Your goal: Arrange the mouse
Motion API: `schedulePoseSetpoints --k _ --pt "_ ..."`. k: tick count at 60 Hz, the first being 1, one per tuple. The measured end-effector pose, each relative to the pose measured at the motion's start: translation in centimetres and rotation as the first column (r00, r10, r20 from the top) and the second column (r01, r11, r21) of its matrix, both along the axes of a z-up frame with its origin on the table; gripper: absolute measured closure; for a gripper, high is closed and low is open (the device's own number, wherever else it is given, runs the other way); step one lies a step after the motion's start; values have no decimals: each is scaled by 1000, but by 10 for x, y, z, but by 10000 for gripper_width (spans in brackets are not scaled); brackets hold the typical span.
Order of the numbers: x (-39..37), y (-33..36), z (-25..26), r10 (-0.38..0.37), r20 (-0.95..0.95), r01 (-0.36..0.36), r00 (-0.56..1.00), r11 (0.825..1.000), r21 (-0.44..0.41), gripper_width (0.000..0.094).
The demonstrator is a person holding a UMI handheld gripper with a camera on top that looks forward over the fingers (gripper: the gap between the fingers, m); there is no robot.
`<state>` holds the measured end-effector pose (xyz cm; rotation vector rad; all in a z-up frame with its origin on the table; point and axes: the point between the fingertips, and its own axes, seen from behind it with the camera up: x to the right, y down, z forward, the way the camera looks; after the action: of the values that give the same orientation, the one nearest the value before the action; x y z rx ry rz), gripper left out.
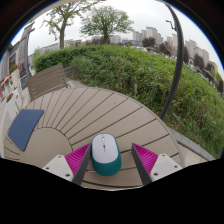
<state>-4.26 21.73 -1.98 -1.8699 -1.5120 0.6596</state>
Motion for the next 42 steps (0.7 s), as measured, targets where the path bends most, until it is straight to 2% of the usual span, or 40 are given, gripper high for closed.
schedulePoseSetpoints --k 7,9,10,11,14,21,27,35,42 --pt "-2 0 0 -2 -1 2 1000 1000 0 152" --pt "-3 -2 0 7 1 -7 1000 1000 0 258" --pt "-4 -4 -1 20 5 -20 1000 1000 -2 389" --pt "-3 -3 0 20 7 -20 1000 1000 1 479" --pt "-1 -2 1 12 34 -13 999 1000 19 507" --pt "-3 -21 13 19 62 -17 998 999 -36 510" --pt "-28 -52 56 68 4 -68 998 998 -14 510" --pt "-76 -133 115 124 -77 -130 989 989 -71 510" --pt "-105 -221 125 150 -91 -160 985 979 -123 510"
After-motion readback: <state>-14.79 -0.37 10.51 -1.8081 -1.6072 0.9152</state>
